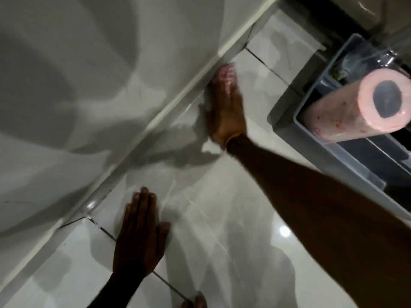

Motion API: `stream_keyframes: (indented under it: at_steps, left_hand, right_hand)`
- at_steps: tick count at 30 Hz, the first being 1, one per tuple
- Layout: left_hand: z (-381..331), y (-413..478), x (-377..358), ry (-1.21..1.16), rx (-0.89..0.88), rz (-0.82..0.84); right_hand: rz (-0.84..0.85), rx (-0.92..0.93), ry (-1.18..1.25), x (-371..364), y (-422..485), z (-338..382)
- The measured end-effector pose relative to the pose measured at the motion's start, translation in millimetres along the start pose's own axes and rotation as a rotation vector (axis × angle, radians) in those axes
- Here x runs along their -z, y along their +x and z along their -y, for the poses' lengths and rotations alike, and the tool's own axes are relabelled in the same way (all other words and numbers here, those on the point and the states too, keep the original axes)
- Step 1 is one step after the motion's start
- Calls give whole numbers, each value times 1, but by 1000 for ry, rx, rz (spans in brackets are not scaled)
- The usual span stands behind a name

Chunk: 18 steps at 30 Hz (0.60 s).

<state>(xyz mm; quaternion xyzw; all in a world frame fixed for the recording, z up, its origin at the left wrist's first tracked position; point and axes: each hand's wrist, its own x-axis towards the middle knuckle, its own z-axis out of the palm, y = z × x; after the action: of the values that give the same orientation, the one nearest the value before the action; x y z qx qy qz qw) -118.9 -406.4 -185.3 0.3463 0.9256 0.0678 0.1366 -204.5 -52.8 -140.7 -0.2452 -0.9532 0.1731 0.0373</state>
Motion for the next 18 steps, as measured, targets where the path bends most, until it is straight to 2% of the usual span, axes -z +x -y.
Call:
stream_keyframes:
  at_steps: [2, 4, 6, 8, 11, 14, 16, 18]
  left_hand:
    - [-2, 0, 1, 19, -6, -1]
    - [-1, 0, 1, 32, -19, -16]
    - [0, -1, -1, 39, -31, -35]
    - [2, -2, -3, 23, -33, -49]
    - [4, -2, -6, 9, -23, -43]
    - [5, -1, -8, 12, -28, -34]
    - [5, -1, -7, 21, -19, -25]
    - [2, 0, -4, 23, -19, -25]
  right_hand:
    - [32, 223, 91, -18, -52, 23]
    - [156, 463, 25, -30, -91, 29]
    - [243, 557, -37, -31, -91, 21]
    - [205, 466, -37, -24, -61, 6]
    - [78, 87, -161, -1, 12, -34]
    - [99, -135, -183, 14, 61, -59]
    - [85, -139, -193, 11, 52, -38]
    - [86, -62, -132, 2, 14, -7]
